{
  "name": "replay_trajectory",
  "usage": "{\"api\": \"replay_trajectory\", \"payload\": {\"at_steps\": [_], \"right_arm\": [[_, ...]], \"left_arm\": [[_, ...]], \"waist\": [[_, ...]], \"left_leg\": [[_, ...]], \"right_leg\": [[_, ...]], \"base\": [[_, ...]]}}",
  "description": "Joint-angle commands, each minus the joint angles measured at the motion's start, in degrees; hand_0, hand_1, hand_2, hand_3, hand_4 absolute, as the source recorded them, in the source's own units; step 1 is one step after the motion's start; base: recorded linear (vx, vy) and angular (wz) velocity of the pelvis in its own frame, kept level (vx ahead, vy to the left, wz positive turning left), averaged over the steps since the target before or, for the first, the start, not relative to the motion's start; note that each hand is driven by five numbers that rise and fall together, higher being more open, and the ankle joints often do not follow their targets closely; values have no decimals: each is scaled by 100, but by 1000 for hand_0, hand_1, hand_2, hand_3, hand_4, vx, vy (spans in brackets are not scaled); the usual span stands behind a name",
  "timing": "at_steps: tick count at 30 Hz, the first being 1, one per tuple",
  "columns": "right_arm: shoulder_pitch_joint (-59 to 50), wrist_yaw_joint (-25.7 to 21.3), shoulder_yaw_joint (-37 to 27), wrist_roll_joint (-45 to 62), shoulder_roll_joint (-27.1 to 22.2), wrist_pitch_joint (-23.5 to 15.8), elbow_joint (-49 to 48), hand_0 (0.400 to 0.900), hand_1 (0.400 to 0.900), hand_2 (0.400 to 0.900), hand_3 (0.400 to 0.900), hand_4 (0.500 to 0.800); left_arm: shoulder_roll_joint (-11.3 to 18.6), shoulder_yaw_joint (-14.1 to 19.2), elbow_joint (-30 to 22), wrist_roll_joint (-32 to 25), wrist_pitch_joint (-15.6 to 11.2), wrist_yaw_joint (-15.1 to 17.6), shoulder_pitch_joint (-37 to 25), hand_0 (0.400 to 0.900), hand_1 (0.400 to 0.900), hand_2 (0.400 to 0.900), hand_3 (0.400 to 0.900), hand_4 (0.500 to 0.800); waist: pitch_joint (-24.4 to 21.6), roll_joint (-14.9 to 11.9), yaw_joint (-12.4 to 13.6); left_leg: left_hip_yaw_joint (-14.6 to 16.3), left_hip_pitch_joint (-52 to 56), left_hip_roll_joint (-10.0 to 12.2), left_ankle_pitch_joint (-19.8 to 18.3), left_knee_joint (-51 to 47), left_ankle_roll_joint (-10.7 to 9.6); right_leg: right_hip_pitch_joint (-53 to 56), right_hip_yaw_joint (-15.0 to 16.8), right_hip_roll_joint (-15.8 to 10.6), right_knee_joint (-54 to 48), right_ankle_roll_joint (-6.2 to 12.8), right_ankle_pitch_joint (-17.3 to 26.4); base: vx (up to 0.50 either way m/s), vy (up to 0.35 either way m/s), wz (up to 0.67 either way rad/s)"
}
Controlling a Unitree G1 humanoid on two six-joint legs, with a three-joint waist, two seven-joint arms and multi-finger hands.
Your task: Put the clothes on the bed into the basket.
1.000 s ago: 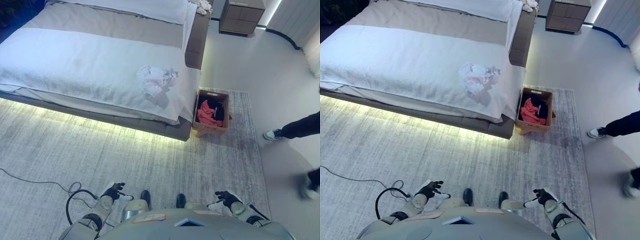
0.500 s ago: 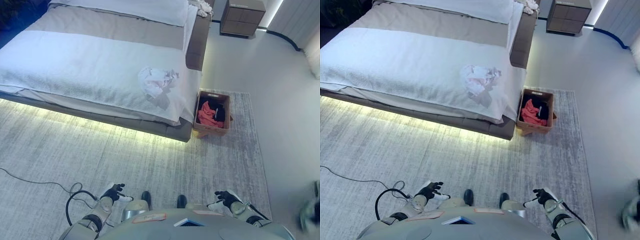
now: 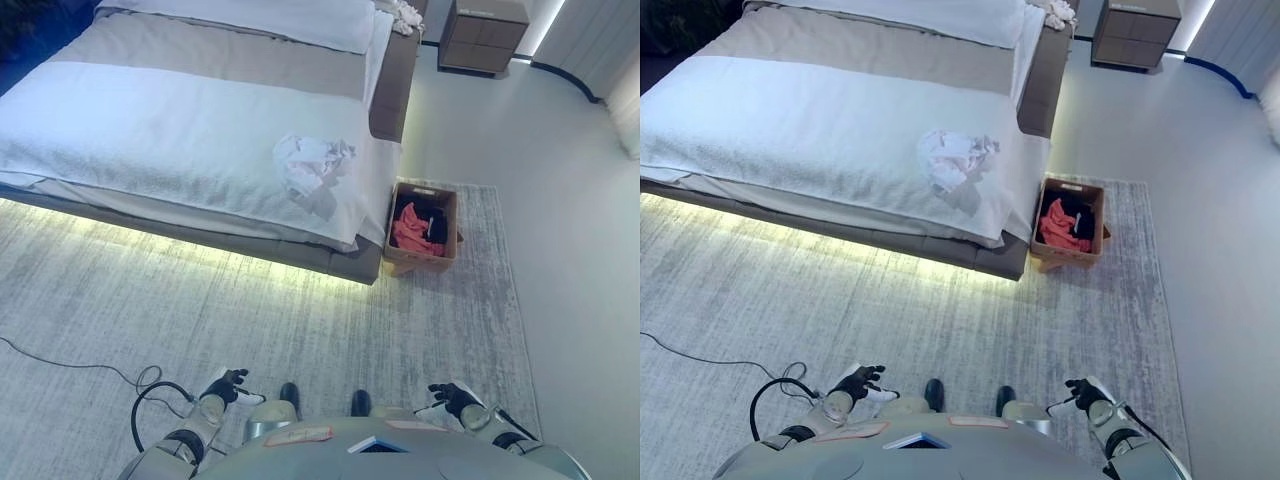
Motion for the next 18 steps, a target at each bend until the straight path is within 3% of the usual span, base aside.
{"api": "replay_trajectory", "payload": {"at_steps": [1, 3, 5, 8, 11, 13, 15, 18], "right_arm": [[-309, -114, 238, 132, -279, -42, -113, 900, 900, 900, 900, 800], [-331, -130, 217, 184, -299, -63, -134, 900, 900, 900, 900, 800], [-334, -128, 212, 208, -330, -62, -151, 900, 900, 900, 900, 800], [-340, -143, 153, 233, -437, -54, -132, 900, 900, 900, 900, 800], [-335, -139, 56, 260, -525, -10, -22, 900, 900, 900, 900, 800], [-303, -136, 16, 263, -551, -3, 16, 900, 900, 900, 900, 800], [-315, -152, -7, 260, -601, -15, 66, 900, 900, 900, 900, 800], [-396, -128, 39, 178, -602, -24, 123, 900, 900, 900, 900, 800]], "left_arm": [[97, 224, 247, 72, -72, 139, -461, 900, 900, 900, 900, 800], [86, 261, 270, 29, -79, 164, -487, 900, 900, 900, 900, 800], [77, 272, 197, -20, -83, 174, -505, 900, 900, 900, 900, 800], [80, 270, 117, -100, -93, 179, -581, 900, 900, 900, 900, 800], [110, 320, 44, -221, -107, 162, -579, 900, 900, 900, 900, 800], [118, 333, 85, -187, -107, 163, -531, 900, 900, 900, 900, 800], [82, 337, 148, -151, -97, 185, -490, 900, 900, 900, 900, 800], [39, 362, 308, -95, -97, 157, -412, 900, 900, 900, 900, 800]], "waist": [[267, -197, -125], [376, -241, -126], [537, -262, -98], [775, -267, -59], [806, -203, -43], [755, -134, -9], [720, 7, 33], [641, 121, 94]], "left_leg": [[-278, -48, -17, -168, 9, -160], [-258, -313, 4, -349, 716, -206], [-254, -756, -118, -437, 1642, -266], [-246, -1344, -205, -180, 2700, -248], [-61, -1742, -339, -172, 2162, -176], [5, -1687, -324, 107, 1371, -158], [61, -1715, -310, 414, 245, -202], [-73, -1862, -362, 592, -24, -333]], "right_leg": [[94, 27, 203, 74, -95, -452], [103, 23, 217, 151, -152, -494], [153, -1, 194, 187, -207, -504], [298, -92, 181, 148, -285, -502], [387, -170, 153, 38, -242, -533], [396, -148, 181, 22, -196, -575], [421, -110, 249, 22, -147, -679], [568, 54, 290, 22, -80, -817]], "base": [[1, -152, 17], [-11, -163, 14], [-36, -133, 15], [18, -98, 8], [118, -4, 6], [216, 69, -8], [267, 134, -26], [330, 167, -49]]}}
